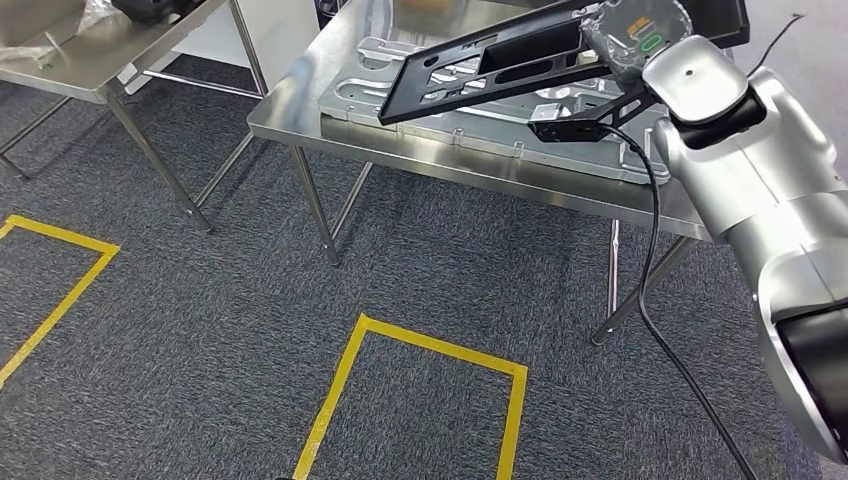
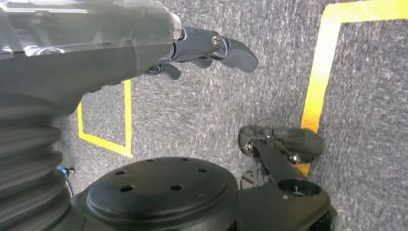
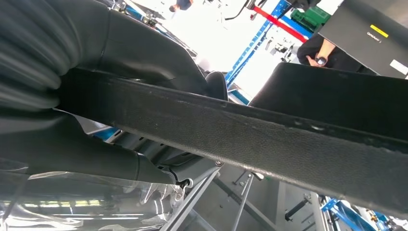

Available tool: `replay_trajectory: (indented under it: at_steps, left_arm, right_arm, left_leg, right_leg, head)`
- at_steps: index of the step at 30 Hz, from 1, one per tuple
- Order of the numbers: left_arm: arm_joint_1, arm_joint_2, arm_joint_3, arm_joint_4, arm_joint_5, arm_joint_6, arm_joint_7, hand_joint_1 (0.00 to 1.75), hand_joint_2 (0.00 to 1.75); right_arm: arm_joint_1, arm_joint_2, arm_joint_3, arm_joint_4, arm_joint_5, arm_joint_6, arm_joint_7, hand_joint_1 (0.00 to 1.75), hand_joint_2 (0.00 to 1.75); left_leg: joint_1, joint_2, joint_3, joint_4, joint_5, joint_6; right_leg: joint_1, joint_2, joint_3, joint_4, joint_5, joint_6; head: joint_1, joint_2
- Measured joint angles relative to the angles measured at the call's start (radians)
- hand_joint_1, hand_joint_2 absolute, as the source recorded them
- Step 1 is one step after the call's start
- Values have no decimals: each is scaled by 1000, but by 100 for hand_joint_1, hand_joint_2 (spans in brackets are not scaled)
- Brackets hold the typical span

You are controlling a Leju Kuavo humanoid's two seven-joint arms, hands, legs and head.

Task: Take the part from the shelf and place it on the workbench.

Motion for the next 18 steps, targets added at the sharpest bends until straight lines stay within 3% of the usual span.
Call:
replay_trajectory:
  at_steps: [4,7,10,11,12,13,15,17,18]
  left_arm:
    - [0,1,-8,0,-3,-9,-10,0,175]
    - [0,0,-19,0,-6,-11,-9,0,175]
    - [0,0,-24,0,-15,-11,-6,0,175]
    - [1,0,-24,0,-17,-11,-5,0,175]
    - [3,0,-24,0,-19,-11,-4,0,175]
    - [5,-1,-24,0,-20,-11,-4,0,175]
    - [7,-1,-25,0,-19,-11,-3,0,175]
    - [7,-2,-25,1,-19,-11,-3,0,175]
    - [5,-2,-26,1,-19,-11,-2,0,175]
  right_arm:
    - [-7,4,6,-8,-1,8,-3,175,175]
    - [-16,5,9,-16,-4,13,-5,175,175]
    - [-21,7,11,-19,-7,15,-5,175,175]
    - [-18,7,12,-19,-7,15,-5,175,175]
    - [-15,7,13,-19,-7,15,-5,175,175]
    - [-13,7,15,-19,-7,15,-5,175,175]
    - [-12,7,20,-19,-7,16,-5,175,175]
    - [-13,5,25,-16,-8,15,-3,175,175]
    - [-14,5,26,-15,-8,14,-2,175,175]
  left_leg:
    - [-3,1,1,-4,-10,12]
    - [5,3,27,-22,-15,24]
    - [9,5,48,-24,-27,25]
    - [10,5,57,-24,-34,22]
    - [13,5,69,-24,-43,18]
    - [17,3,83,-23,-54,13]
    - [23,2,117,-23,-83,0]
    - [24,3,140,-25,-110,-16]
    - [24,5,149,-26,-118,-24]
  right_leg:
    - [-3,1,0,10,6,8]
    - [-5,1,-26,67,-9,17]
    - [-12,0,-141,243,-69,26]
    - [-15,0,-180,290,-73,30]
    - [-18,-1,-204,302,-62,33]
    - [-21,-1,-209,275,-34,35]
    - [-26,-6,-186,142,63,37]
    - [-22,-11,-166,45,124,27]
    - [-17,-10,-164,31,130,17]
  head:
    - [0,0]
    - [0,0]
    - [0,0]
    - [0,0]
    - [0,0]
    - [0,0]
    - [0,0]
    - [-1,0]
    - [-2,0]
